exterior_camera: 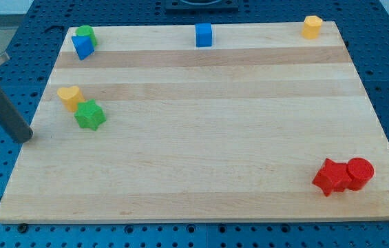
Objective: Push green star towards center left
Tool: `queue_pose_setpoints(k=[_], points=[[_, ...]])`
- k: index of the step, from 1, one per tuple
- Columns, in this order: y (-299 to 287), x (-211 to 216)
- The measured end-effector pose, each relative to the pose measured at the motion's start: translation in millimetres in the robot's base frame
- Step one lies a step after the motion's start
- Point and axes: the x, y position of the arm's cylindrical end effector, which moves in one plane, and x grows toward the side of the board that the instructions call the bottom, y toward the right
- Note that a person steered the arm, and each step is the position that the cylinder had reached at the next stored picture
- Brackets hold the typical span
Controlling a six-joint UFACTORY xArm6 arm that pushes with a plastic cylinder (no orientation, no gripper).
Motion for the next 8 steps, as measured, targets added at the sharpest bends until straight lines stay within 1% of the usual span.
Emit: queue_pose_setpoints(k=[1, 2, 3, 4, 5, 6, 7, 8], points=[[9, -42], [46, -64], [139, -64], [220, -71], [256, -59], [230, -18], [168, -15], [119, -15]])
